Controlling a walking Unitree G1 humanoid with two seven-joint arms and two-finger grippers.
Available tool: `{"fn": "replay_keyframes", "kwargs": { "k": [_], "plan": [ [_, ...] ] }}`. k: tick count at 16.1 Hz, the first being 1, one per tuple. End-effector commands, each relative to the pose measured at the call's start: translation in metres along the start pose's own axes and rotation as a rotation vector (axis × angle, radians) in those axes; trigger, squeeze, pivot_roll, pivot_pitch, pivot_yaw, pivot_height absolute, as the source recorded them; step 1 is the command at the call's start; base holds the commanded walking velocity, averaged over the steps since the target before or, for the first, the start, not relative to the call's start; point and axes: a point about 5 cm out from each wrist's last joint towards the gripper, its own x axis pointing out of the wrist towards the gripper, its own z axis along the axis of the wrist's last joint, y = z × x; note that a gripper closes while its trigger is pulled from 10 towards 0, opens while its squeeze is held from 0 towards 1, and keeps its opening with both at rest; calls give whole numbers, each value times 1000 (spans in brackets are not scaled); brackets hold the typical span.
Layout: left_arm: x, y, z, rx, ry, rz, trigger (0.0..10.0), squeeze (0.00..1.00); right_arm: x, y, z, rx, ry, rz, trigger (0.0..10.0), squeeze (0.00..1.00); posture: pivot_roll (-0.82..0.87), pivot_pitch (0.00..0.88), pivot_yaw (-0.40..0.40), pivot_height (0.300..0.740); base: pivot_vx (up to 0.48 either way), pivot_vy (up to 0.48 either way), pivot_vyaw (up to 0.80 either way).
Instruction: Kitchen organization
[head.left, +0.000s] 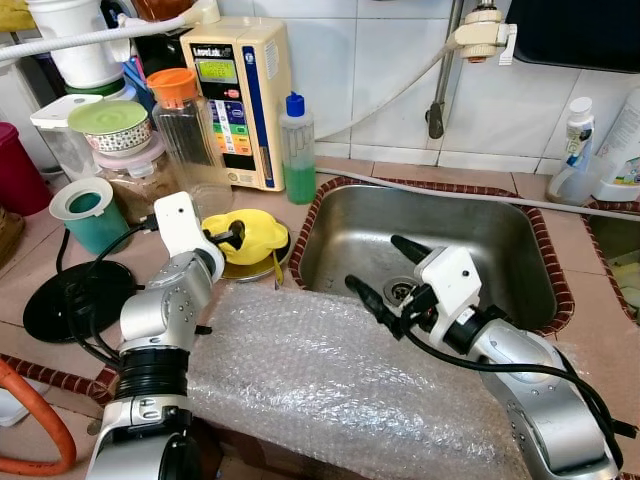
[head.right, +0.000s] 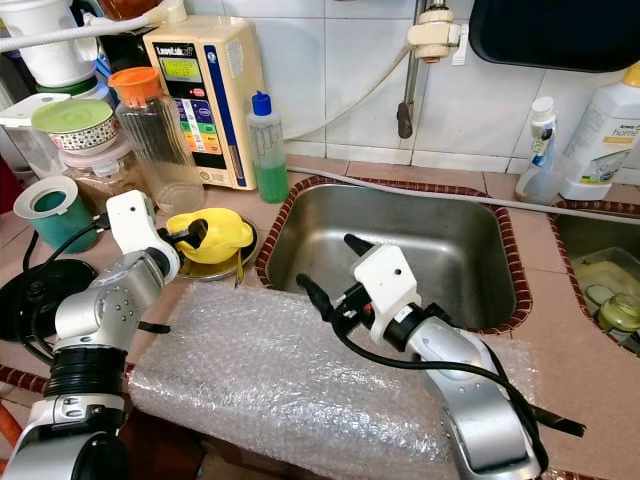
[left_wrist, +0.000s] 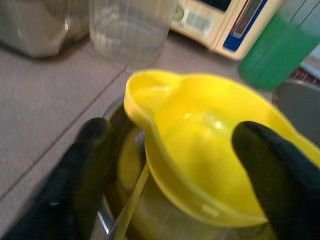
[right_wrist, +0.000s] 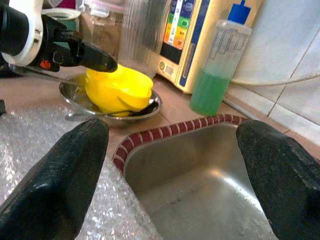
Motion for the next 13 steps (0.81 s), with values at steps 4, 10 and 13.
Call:
{"fn": "replay_keyframes", "kwargs": {
  "k": [4, 10, 13],
  "plan": [
    [1, 4, -1, -8, 48, 11, 0, 0, 0, 6, 3, -24, 4, 42, 10000, 0, -71, 0, 85, 740, 0, 0, 0],
    [2, 2, -3, 33, 73, -8, 0, 0, 1, 9, 1, -33, 18, 59, 10000, 0, -69, 0, 93, 740, 0, 0, 0],
    [2, 2, -7, 30, 87, -25, 0, 0, 1, 10, -1, -36, 26, 60, 10000, 0, -69, 0, 96, 740, 0, 0, 0]
  ]
}}
